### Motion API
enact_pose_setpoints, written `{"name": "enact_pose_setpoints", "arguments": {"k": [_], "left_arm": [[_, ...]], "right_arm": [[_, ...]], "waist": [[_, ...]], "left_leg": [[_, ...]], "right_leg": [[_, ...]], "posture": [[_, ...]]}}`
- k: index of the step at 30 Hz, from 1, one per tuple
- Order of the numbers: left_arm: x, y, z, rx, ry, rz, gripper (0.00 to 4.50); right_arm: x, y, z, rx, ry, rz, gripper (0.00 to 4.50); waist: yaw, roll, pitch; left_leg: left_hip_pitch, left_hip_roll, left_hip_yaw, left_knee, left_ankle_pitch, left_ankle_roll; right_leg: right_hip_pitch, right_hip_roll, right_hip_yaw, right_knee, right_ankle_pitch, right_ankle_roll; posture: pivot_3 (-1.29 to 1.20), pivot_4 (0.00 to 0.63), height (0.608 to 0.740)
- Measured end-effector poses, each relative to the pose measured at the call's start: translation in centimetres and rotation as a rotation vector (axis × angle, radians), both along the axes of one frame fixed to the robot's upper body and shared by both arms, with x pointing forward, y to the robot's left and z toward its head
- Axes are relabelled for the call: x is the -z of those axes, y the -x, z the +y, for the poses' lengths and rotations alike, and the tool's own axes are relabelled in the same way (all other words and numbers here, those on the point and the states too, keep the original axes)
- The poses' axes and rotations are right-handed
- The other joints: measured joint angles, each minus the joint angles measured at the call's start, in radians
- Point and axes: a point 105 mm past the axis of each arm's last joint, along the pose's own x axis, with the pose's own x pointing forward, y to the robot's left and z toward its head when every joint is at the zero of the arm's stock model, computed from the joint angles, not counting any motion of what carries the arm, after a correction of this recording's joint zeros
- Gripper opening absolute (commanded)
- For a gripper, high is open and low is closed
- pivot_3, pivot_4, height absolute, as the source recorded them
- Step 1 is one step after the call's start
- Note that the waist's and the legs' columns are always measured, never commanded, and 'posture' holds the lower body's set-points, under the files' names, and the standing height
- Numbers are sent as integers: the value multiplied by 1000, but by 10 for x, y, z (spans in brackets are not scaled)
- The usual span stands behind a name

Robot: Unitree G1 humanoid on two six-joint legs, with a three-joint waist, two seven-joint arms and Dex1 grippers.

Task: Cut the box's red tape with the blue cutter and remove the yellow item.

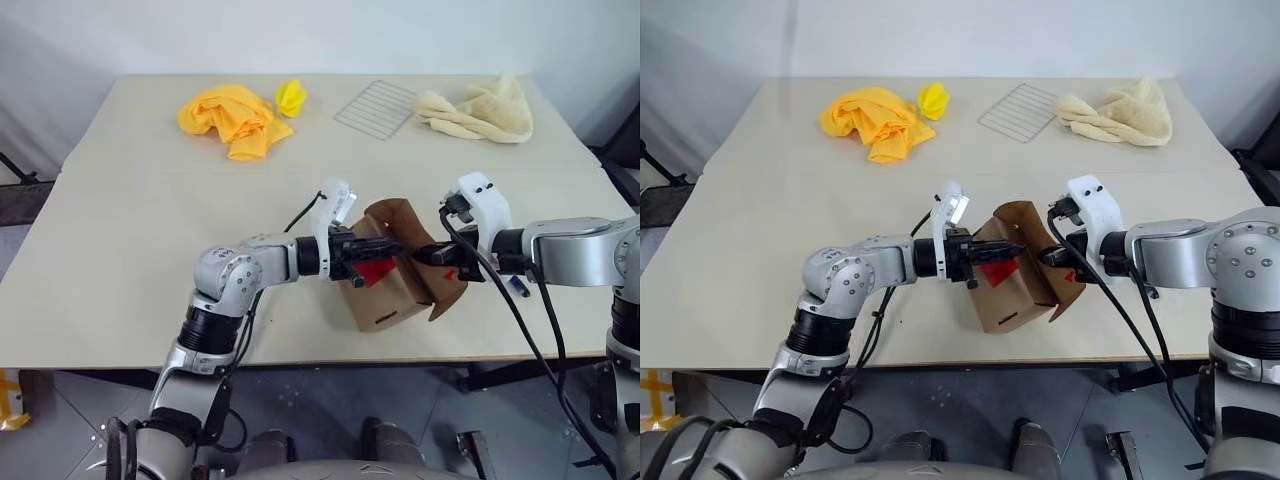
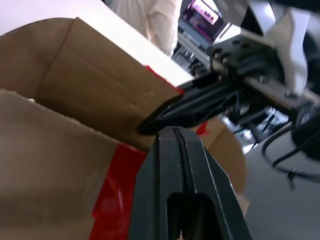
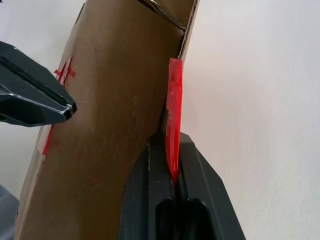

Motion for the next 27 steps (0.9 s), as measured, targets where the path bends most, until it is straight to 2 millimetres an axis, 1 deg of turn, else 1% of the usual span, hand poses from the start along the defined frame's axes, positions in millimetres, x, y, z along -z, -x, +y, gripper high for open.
{"name": "enact_pose_setpoints", "arguments": {"k": [5, 9, 11, 14, 16, 17, 18, 20, 22, 23, 25, 27], "left_arm": [[4, -1, 8, 16, -110, -91, 0], [20, -5, 21, 4, -250, -133, 0], [29, -8, 26, -2, -313, -144, 0], [29, -10, 25, -10, -321, -177, 0], [25, -14, 21, -25, -297, -184, 0], [20, -17, 20, -46, -268, -187, 0], [10, -21, 16, -66, -230, -200, 0], [-17, -23, 10, -84, -149, -247, 0], [-40, -22, 5, -78, -85, -291, 0], [-52, -18, 0, -60, -45, -311, 0], [-61, -15, -2, -46, -15, -319, 0], [-64, -16, 1, -52, -6, -316, 0]], "right_arm": [[-2, 3, -4, 0, 12, -2, 16], [-8, 6, -9, 0, 39, -16, 16], [-12, 8, -8, -13, 42, -27, 16], [-17, 9, -5, -27, 40, -46, 16], [-20, 8, -4, -28, 43, -57, 16], [-22, 8, -4, -29, 46, -63, 16], [-22, 7, -3, -29, 50, -66, 16], [-22, 7, -3, -28, 59, -67, 16], [-21, 7, 2, -49, 61, -63, 16], [-17, 8, 5, -63, 68, -53, 16], [-16, 8, 6, -65, 73, -48, 16], [-15, 9, 6, -66, 79, -43, 16]], "waist": [[0, 0, 0], [0, 0, 0], [-1, 0, 0], [1, 0, 0], [1, 0, 0], [1, 0, 1], [1, -1, 1], [0, -2, 2], [-1, -2, 2], [-1, -2, 2], [-1, -2, 3], [-1, -2, 3]], "left_leg": [[0, 0, 0, 0, 0, 0], [0, 0, 0, 0, 0, 0], [0, 0, 0, 0, 0, 0], [0, 0, 0, 0, 0, 0], [0, 0, 0, 0, 0, 0], [-1, 0, 0, 1, 0, 0], [-1, 0, 0, 1, 0, 0], [-1, 0, 0, 1, 0, 0], [-1, 0, 0, 1, 0, 0], [-1, 0, 0, 0, 0, 0], [0, 0, 0, 0, 0, 0], [-1, 0, 0, 0, 0, 0]], "right_leg": [[0, 0, 0, 0, 0, 0], [0, 0, 0, 0, 0, 0], [0, 0, 0, 0, 0, 0], [0, 0, 0, 0, 0, 0], [0, 0, 0, 0, 0, 0], [0, 0, 0, 0, 0, 0], [0, 0, 0, 0, 0, 0], [0, 0, 0, 0, 0, 0], [0, 0, 0, 0, 0, 0], [0, 0, -1, 0, 0, 0], [0, 0, -1, 0, 0, 0], [0, 0, -1, 0, 0, 0]], "posture": [[0, 150, 740], [0, 150, 740], [0, 150, 740], [0, 150, 740], [0, 150, 740], [0, 150, 740], [0, 150, 740], [0, 150, 740], [0, 150, 740], [0, 150, 740], [0, 150, 740], [0, 150, 740]]}}
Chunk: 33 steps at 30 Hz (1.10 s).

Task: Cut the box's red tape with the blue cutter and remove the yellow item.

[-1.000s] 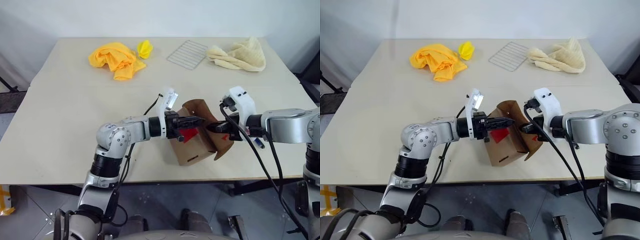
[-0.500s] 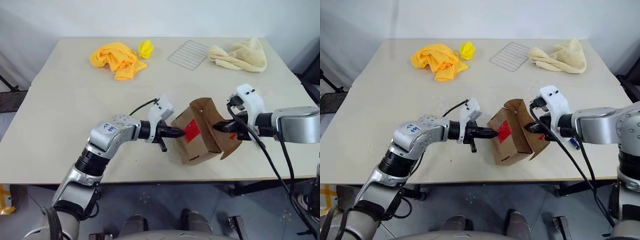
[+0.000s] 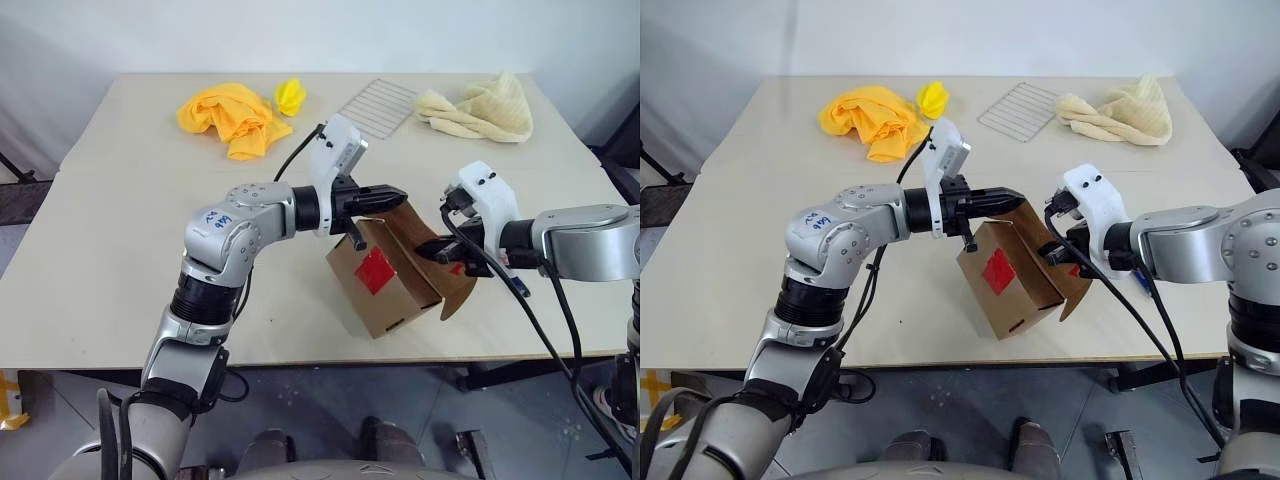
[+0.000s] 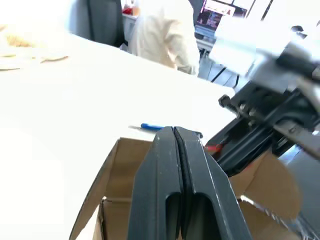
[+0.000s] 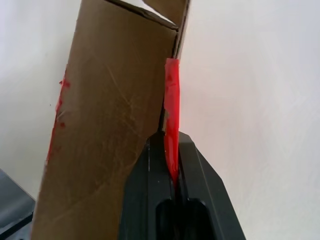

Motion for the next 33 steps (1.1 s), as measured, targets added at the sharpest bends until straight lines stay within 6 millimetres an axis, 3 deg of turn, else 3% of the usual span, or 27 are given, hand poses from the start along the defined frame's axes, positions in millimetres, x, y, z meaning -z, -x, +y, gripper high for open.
{"name": "enact_pose_setpoints", "arguments": {"k": [5, 9, 14, 28, 33], "left_arm": [[6, 4, -7, 47, -35, 8, 0], [26, 12, -17, 109, -117, 13, 0], [55, 18, -16, 156, -239, -1, 0], [67, 21, 17, 125, -376, -61, 0], [70, 25, 28, 100, -400, -57, 0]], "right_arm": [[2, 0, 1, -4, 17, 8, 16], [0, 0, 4, -15, 36, -3, 16], [-2, -1, 4, -11, 59, -15, 16], [-14, 2, -20, 66, 107, -39, 16], [0, 0, -37, 145, 89, 13, 16]], "waist": [[3, 0, 0], [0, 0, 0], [1, 1, 1], [2, 1, 1], [3, 1, 1]], "left_leg": [[0, 0, 0, 1, 0, 0], [0, 0, 0, 0, 0, 0], [-1, 0, 0, 0, 0, 0], [-1, 0, 0, 1, 0, 0], [-1, 0, 0, 2, 0, 0]], "right_leg": [[0, 0, 0, 0, 0, 0], [0, 0, 0, 0, 0, 0], [-1, 0, 0, 0, 0, 0], [-1, 0, 0, 0, 0, 0], [-1, 0, 1, 1, 0, 0]], "posture": [[0, 150, 740], [0, 150, 740], [0, 150, 740], [0, 150, 740], [0, 150, 740]]}}
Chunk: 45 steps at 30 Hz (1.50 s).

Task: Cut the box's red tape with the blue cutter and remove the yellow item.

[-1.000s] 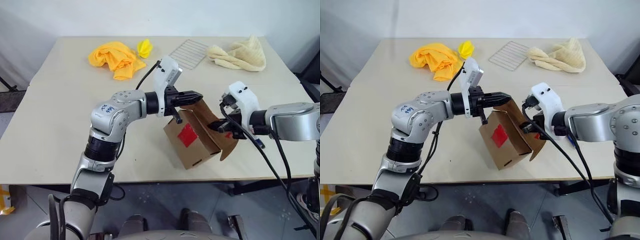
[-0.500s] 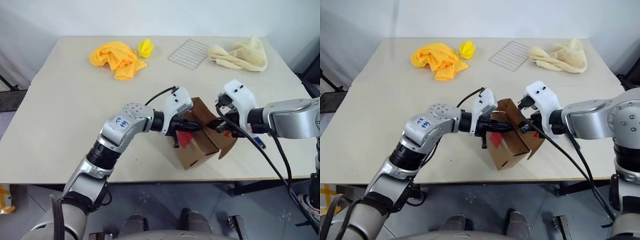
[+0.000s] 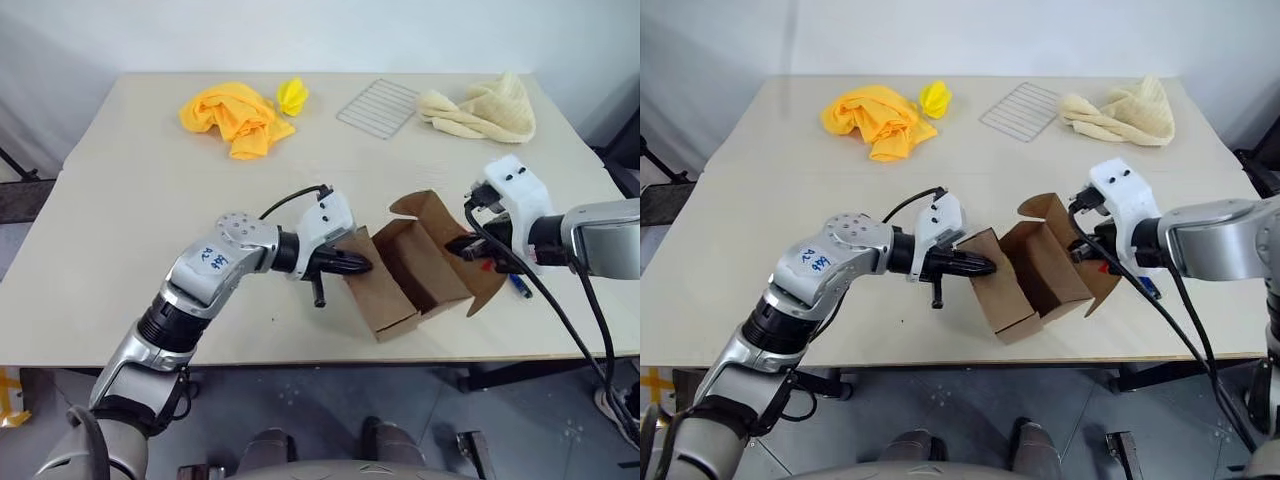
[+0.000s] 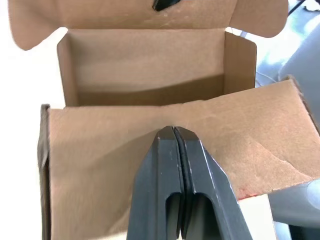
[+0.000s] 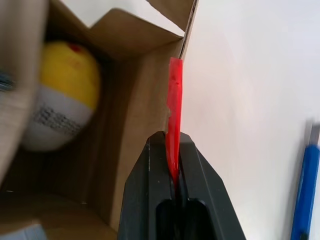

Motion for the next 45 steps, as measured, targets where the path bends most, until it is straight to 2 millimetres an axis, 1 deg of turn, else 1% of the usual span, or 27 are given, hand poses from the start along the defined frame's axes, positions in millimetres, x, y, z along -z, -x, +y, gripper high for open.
{"name": "enact_pose_setpoints", "arguments": {"k": [2, 12, 18, 22, 29, 30, 31, 33, 36, 40, 45], "left_arm": [[1, 2, 3, -9, -5, 1, 0], [12, 7, 12, -76, 10, 3, 0], [17, 6, 16, -108, 16, 1, 0], [20, 4, 19, -129, 16, -7, 0], [27, -3, 34, -189, -40, -34, 0], [30, -7, 39, -217, -63, -37, 0], [43, -11, 46, -259, -104, -11, 0], [70, -10, 53, -298, -157, 73, 0], [71, -10, 52, -300, -151, 69, 0], [72, -12, 48, -297, -143, 57, 0], [72, -15, 43, -296, -126, 61, 0]], "right_arm": [[5, 0, -4, 21, -8, 17, 16], [14, -2, -11, 75, -71, 29, 16], [17, -3, -12, 101, -131, 32, 16], [24, -2, -15, 140, -178, 45, 16], [34, 5, -17, 184, -255, 83, 16], [34, 6, -17, 191, -267, 85, 16], [35, 6, -18, 204, -285, 86, 16], [40, 7, -19, 228, -311, 100, 16], [51, 10, -19, 258, -336, 131, 16], [53, 9, -15, 258, -351, 133, 16], [65, 9, -9, 244, -331, 166, 16]], "waist": [[0, 0, 0], [1, 0, 0], [1, 0, 0], [1, 0, 0], [5, 0, 0], [7, 0, 0], [8, 0, 0], [6, 0, 0], [12, -1, 1], [15, -1, 1], [25, -1, 1]], "left_leg": [[0, 0, 0, 0, 0, 0], [1, 0, 0, 1, 0, 0], [2, 0, 0, 5, 0, 0], [2, 1, -1, 10, 0, 0], [5, 1, -2, 14, -1, 2], [5, 1, -2, 14, -1, 2], [5, 1, -2, 14, -1, 2], [1, 1, -1, 14, -1, 2], [-1, 1, -1, 13, -1, 2], [0, 1, 0, 13, -1, 2], [-1, 1, 0, 14, -1, 2]], "right_leg": [[0, 0, 0, 0, 0, 0], [0, 0, 1, 2, 0, 0], [1, 0, 2, 5, 0, 0], [3, 0, 2, 8, 0, 0], [7, 0, 2, 8, 2, -3], [7, 0, 2, 8, 2, -3], [6, 0, 2, 8, 2, -3], [3, 0, 2, 8, 2, -3], [1, 0, 2, 7, 2, -3], [1, 0, 2, 7, 2, -3], [1, 0, 2, 7, 2, -3]], "posture": [[0, 150, 740], [0, 150, 740], [0, 150, 740], [0, 150, 740], [0, 150, 740], [0, 150, 740], [0, 150, 740], [0, 150, 740], [0, 150, 740], [0, 150, 740], [0, 150, 740]]}}
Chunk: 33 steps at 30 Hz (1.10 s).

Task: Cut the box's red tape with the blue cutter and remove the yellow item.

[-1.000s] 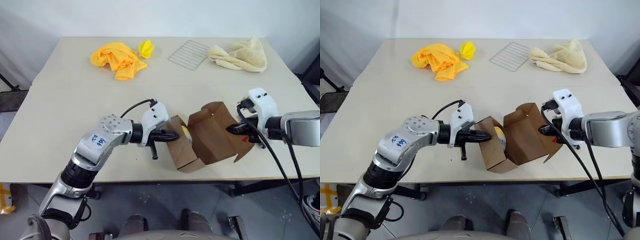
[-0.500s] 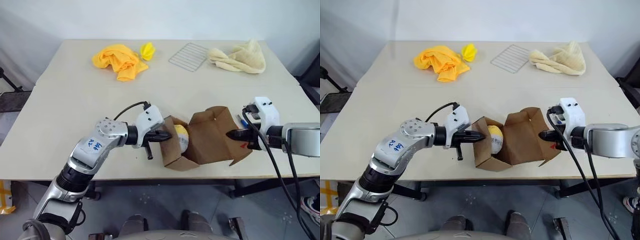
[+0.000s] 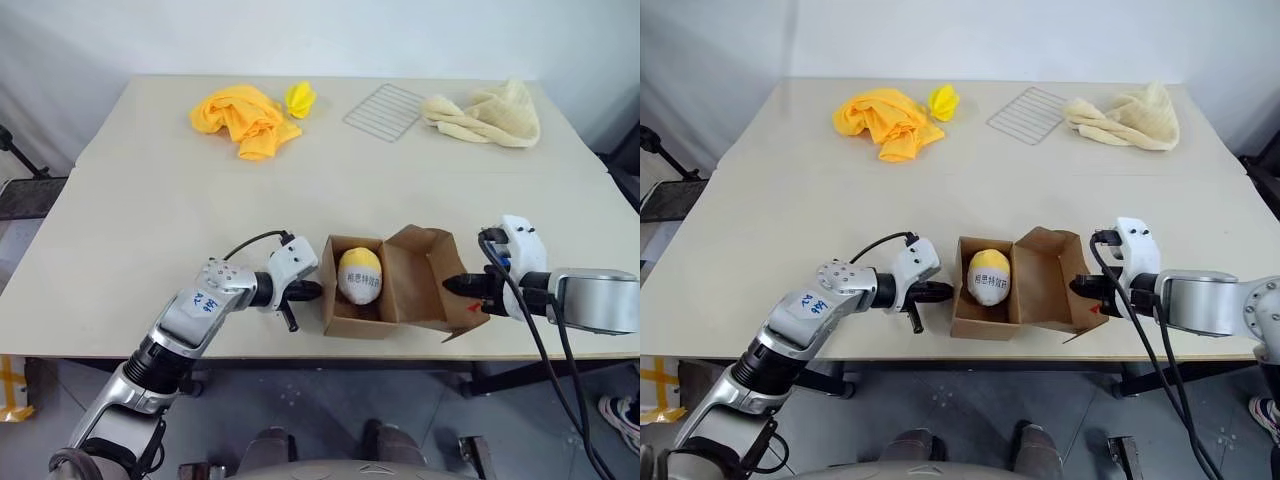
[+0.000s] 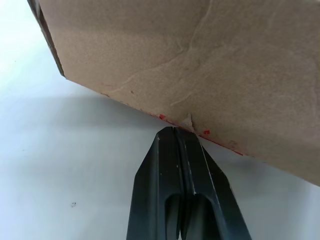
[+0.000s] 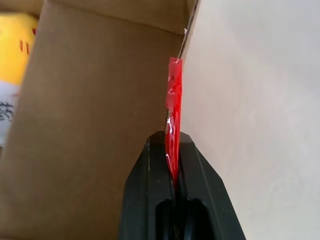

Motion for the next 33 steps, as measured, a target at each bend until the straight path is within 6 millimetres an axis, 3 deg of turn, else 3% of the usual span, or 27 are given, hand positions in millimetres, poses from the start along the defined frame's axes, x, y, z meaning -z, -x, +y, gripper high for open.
{"name": "enact_pose_setpoints", "arguments": {"k": [9, 13, 19, 24, 30, 33], "left_arm": [[-1, -9, -5, 6, 5, -20, 0], [-1, -9, -5, 10, 3, -24, 0], [0, -10, -2, 2, 19, -25, 0], [2, -12, 0, -22, 64, -8, 0], [4, -14, 4, -65, 125, 8, 0], [2, -24, 13, -141, 169, 2, 599]], "right_arm": [[7, -8, 8, -58, 71, -58, 16], [8, -10, 12, -104, 93, -107, 903], [-5, -19, 17, -178, 98, -279, 3042], [-11, -29, 4, -191, 176, -431, 4487], [-26, -38, -6, -237, 279, -619, 4487], [-43, -43, -17, -218, 310, -741, 4500]], "waist": [[0, 0, 0], [-1, 0, 0], [-3, 0, 0], [-3, 0, 0], [-6, 0, 0], [-9, 1, 0]], "left_leg": [[0, 0, 0, 0, 0, 0], [0, 0, 0, 0, 0, 0], [0, 0, 0, 0, 0, 0], [1, 0, 0, 0, 0, 0], [2, 0, 1, 0, 0, 0], [2, 0, 1, 0, 0, 0]], "right_leg": [[0, 0, 0, 0, 0, 0], [0, 0, 0, 0, 0, 0], [0, 0, 0, 0, 0, 0], [0, 0, 0, 0, 0, 0], [0, 0, 1, 1, 0, 0], [0, 0, 1, 1, 0, 1]], "posture": [[0, 150, 740], [0, 150, 740], [0, 150, 740], [0, 150, 740], [0, 150, 740], [0, 150, 740]]}}
